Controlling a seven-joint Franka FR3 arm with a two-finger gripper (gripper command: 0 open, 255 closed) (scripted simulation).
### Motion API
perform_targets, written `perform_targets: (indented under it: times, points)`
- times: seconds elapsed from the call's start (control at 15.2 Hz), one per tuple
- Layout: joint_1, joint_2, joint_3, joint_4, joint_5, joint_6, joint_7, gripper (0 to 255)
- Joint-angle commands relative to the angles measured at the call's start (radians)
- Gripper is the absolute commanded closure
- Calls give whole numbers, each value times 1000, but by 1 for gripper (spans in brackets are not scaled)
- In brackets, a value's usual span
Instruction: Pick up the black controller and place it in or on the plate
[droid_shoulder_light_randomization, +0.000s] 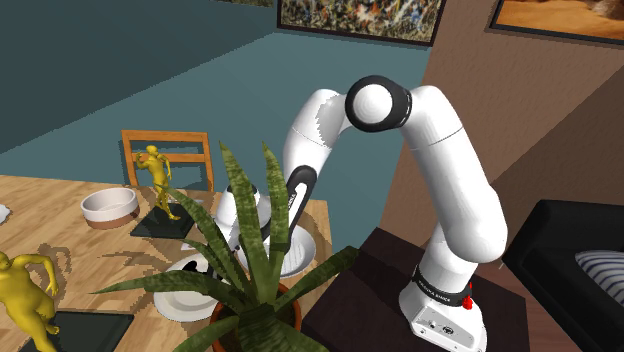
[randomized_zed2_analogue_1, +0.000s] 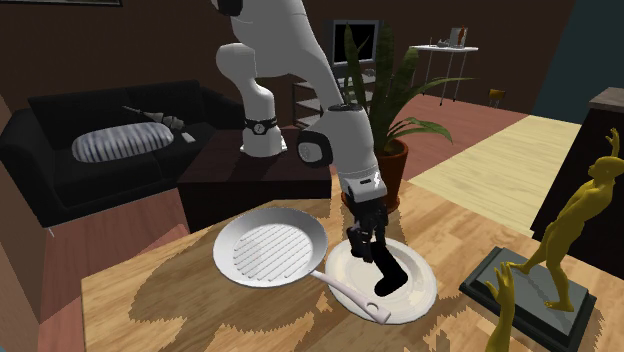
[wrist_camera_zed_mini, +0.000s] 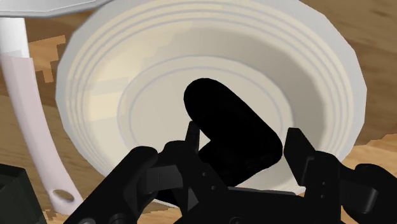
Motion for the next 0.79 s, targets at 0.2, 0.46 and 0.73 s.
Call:
perform_targets:
  times: [0.2,0.46,0.73]
  points:
    - [3,4,-3,3,-1,2,1,255]
    - [3,4,-3,3,-1,2,1,0]
    - [3,4,-3,3,-1,2,1,0]
